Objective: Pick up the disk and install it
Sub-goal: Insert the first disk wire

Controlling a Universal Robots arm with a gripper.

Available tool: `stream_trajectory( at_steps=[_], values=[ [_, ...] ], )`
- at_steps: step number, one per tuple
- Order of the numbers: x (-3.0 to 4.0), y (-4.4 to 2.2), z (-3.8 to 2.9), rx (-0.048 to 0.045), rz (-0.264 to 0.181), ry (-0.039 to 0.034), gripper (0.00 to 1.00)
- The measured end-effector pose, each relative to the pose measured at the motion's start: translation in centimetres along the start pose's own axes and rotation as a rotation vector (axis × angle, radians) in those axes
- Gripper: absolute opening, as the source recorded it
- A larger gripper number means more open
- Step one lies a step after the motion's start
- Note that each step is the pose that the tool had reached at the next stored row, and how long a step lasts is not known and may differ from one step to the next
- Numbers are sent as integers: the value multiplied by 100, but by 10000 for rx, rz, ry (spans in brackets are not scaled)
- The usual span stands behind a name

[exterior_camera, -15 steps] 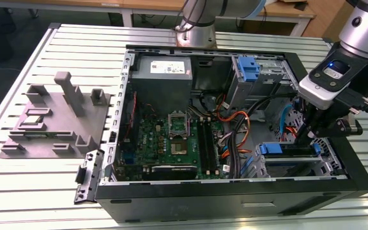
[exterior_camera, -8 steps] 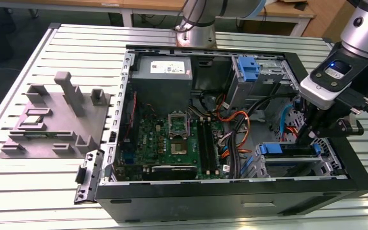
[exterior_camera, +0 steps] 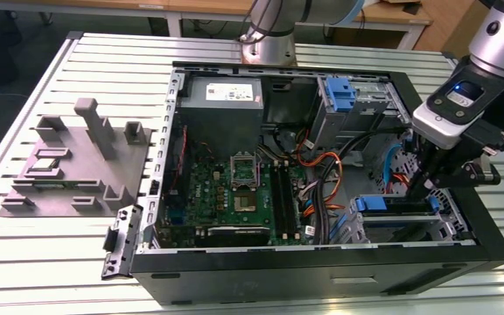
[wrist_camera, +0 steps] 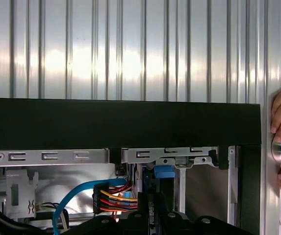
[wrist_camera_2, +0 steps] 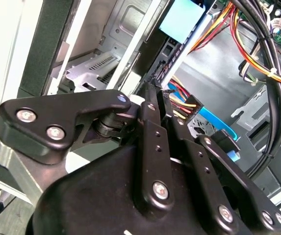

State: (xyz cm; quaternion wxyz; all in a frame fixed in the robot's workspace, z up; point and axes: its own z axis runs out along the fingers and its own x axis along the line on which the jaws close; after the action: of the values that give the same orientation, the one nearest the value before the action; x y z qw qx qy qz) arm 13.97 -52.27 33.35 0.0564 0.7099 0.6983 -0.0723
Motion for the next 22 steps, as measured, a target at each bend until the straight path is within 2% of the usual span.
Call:
stream_trajectory(
  at_steps=[12,15,20,22],
  values=[
    [-22,14,24,27,146,27,17],
    [-21,14,30,35,183,66,17],
    [-21,11,32,40,186,219,17],
    [-23,10,33,41,187,236,17]
  ],
)
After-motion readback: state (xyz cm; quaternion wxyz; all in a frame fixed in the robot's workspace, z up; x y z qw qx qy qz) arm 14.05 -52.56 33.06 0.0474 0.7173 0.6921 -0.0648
